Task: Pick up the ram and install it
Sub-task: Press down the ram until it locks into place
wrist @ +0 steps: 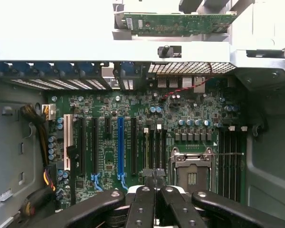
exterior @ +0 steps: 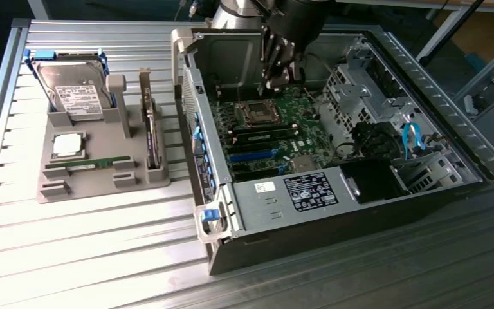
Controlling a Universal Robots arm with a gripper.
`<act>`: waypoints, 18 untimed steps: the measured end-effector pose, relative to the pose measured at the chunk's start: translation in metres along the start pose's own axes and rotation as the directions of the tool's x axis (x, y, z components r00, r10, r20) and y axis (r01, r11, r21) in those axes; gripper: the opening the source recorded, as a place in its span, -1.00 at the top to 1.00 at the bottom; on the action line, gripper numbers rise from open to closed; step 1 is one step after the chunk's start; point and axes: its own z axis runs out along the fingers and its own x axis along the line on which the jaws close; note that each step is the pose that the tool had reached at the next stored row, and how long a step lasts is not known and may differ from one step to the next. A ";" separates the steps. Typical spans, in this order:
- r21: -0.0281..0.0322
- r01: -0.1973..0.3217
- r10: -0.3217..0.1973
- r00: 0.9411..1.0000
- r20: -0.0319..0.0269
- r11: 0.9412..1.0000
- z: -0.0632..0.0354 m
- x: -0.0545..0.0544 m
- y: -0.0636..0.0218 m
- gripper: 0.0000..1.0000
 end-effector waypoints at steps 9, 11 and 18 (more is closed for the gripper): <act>0.000 0.000 0.000 1.000 0.000 1.000 -0.0009 0.001 -0.0285 0.79; 0.000 0.000 0.000 1.000 0.000 1.000 -0.0011 0.001 -0.0330 0.79; 0.000 0.003 -0.003 1.000 0.000 1.000 -0.0013 0.001 -0.0400 0.79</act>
